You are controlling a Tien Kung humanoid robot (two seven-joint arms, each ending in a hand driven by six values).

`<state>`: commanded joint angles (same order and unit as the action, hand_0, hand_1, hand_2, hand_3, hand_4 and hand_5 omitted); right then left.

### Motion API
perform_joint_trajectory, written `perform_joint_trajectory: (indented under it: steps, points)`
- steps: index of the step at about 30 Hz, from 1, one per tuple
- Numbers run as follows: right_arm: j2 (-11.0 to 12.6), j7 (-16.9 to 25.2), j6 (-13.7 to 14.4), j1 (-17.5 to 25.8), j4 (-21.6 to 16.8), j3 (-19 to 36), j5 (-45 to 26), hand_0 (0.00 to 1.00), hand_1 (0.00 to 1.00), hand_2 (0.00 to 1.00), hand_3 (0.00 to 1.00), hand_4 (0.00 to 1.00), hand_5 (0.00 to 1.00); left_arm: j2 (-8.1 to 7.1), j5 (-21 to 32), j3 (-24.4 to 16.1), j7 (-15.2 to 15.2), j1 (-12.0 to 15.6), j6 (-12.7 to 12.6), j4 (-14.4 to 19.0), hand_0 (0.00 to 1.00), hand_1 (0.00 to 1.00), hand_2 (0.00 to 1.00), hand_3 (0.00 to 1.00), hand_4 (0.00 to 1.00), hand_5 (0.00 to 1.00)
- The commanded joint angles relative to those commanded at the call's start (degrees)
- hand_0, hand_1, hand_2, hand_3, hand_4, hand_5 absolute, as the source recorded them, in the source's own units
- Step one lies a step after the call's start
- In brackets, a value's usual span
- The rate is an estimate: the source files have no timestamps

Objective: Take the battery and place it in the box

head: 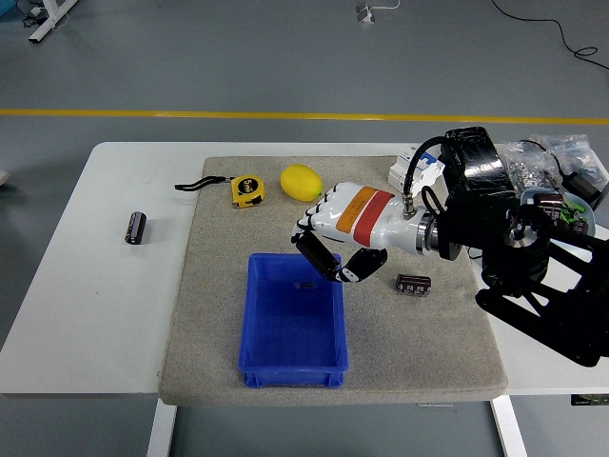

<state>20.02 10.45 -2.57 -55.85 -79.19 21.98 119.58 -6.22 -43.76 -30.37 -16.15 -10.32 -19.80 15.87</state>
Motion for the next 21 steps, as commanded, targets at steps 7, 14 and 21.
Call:
perform_joint_trajectory:
  steps: [7,14,21]
  points:
    - [-1.6,0.3,0.2,-1.0,-0.8,-5.8,0.0,0.642,0.642,0.706,0.566,0.825,0.232,-0.05,0.0,-0.1,0.0,-0.1,0.0,0.0,0.606,0.552,0.615,0.621,0.622,0.690]
    - [-2.1,1.0,-0.3,-1.5,0.0,-6.6,0.3,0.683,0.697,0.775,0.771,0.890,0.247,-0.19,-0.4,-0.3,-0.1,-0.1,0.0,0.0,0.606,0.549,0.613,0.620,0.622,0.690]
    - [-2.0,1.7,-0.8,-1.6,0.5,-6.3,0.0,0.723,0.742,0.836,0.886,0.918,0.249,-0.29,-0.9,-0.6,-0.3,-0.1,0.1,0.0,0.605,0.547,0.611,0.620,0.621,0.690]
